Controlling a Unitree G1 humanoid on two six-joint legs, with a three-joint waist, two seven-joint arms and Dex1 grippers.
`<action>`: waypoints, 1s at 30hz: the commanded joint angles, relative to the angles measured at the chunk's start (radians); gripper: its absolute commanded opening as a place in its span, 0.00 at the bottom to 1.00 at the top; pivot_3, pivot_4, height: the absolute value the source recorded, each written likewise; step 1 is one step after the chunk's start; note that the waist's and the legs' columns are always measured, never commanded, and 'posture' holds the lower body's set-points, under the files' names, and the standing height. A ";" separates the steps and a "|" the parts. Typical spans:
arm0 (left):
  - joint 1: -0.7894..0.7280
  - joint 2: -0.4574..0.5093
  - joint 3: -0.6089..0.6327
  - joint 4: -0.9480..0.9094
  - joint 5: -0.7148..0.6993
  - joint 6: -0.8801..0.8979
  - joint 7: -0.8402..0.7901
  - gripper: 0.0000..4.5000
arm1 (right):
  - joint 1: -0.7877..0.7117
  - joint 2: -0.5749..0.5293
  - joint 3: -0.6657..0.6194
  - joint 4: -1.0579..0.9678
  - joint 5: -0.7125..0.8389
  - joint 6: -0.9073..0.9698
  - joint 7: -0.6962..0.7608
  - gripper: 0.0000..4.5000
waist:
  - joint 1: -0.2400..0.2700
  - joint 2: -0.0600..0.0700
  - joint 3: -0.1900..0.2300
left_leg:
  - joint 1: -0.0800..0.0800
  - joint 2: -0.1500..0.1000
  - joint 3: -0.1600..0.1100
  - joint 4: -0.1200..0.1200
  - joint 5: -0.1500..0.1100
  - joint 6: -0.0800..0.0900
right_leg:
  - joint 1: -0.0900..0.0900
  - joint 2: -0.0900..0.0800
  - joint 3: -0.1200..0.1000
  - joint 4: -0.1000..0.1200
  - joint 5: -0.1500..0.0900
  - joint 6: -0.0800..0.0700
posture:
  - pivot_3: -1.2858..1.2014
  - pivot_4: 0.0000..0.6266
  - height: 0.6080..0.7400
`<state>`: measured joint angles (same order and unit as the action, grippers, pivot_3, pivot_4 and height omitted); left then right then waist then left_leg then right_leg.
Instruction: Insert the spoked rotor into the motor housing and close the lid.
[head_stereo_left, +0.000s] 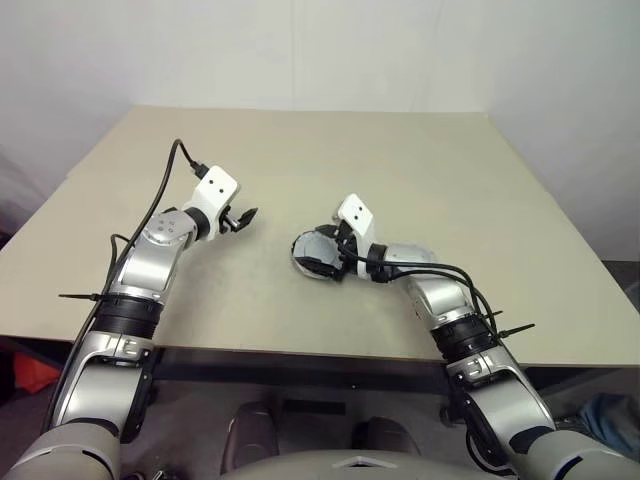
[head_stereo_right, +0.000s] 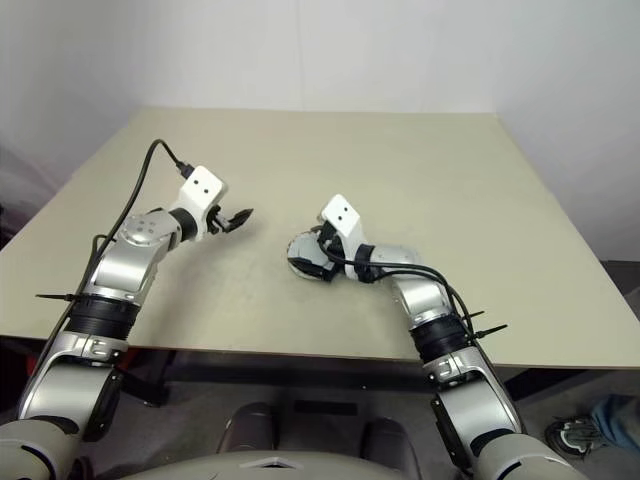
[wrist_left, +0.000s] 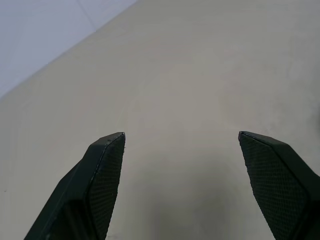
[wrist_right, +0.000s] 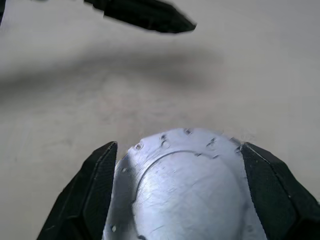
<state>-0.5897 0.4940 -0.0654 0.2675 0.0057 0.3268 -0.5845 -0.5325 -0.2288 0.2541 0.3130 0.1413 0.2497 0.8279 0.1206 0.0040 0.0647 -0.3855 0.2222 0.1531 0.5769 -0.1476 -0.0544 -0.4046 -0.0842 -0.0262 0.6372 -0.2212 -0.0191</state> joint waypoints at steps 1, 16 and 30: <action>-0.028 0.020 0.020 -0.022 0.000 -0.010 0.001 0.85 | -0.001 0.004 0.007 0.025 -0.020 -0.052 0.006 0.99 | 0.000 0.000 0.000 | 0.000 0.000 0.000 0.000 0.000 0.000 | 0.000 0.000 0.000 0.000 0.000 0.000 | 0.52 0.00 1.00; -0.028 0.047 0.022 -0.023 -0.001 -0.010 0.000 0.85 | -0.053 0.058 -0.038 0.181 -0.021 -0.154 -0.023 0.72 | -0.012 0.000 0.000 | 0.002 0.000 0.000 0.000 0.000 0.000 | 0.001 0.000 0.000 0.000 -0.001 0.001 | 0.52 0.00 1.00; -0.037 0.040 0.016 -0.013 0.002 -0.016 0.005 0.85 | -0.121 0.096 -0.089 0.161 0.023 -0.019 -0.045 0.72 | -0.024 0.000 0.000 | -0.002 0.000 0.000 0.000 -0.001 0.001 | -0.001 0.000 -0.001 -0.001 0.000 -0.001 | 0.52 0.00 1.00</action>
<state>-0.5913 0.5280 -0.0647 0.2684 0.0056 0.3268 -0.5846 -0.6245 -0.1370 0.1711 0.4780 0.1719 0.2617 0.7912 0.0970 0.0040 0.0647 -0.3873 0.2223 0.1530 0.5764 -0.1486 -0.0529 -0.4055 -0.0842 -0.0270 0.6359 -0.2216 -0.0203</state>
